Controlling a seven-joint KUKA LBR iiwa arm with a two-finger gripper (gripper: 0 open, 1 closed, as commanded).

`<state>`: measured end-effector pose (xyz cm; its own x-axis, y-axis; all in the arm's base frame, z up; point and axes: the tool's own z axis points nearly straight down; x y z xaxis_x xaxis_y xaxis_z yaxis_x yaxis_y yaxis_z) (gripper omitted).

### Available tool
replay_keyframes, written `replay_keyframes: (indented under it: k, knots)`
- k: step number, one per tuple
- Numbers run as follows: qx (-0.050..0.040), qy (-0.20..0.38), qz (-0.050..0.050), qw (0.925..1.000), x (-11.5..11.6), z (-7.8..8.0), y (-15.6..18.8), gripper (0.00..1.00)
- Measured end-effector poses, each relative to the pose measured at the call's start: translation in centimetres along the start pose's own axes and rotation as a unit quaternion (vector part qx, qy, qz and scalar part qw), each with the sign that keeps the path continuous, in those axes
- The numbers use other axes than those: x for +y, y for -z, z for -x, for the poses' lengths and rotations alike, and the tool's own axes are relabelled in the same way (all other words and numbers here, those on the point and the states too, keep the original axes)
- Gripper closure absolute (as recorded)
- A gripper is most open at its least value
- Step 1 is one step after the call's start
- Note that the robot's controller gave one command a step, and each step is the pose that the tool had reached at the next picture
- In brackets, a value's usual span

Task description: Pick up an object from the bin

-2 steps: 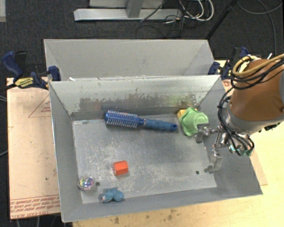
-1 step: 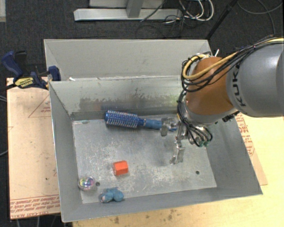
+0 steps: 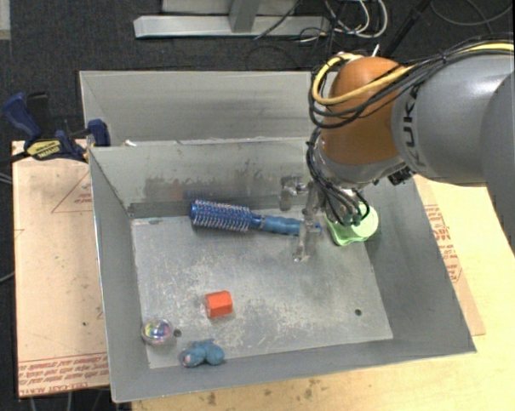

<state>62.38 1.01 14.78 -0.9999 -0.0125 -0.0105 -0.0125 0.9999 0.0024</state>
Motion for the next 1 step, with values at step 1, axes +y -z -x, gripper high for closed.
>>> replay_keyframes:
  k: [1]
  knots:
    - [0.0063, -0.015, -0.001, 0.9999, -1.23, 2.14, -7.46, 0.00]
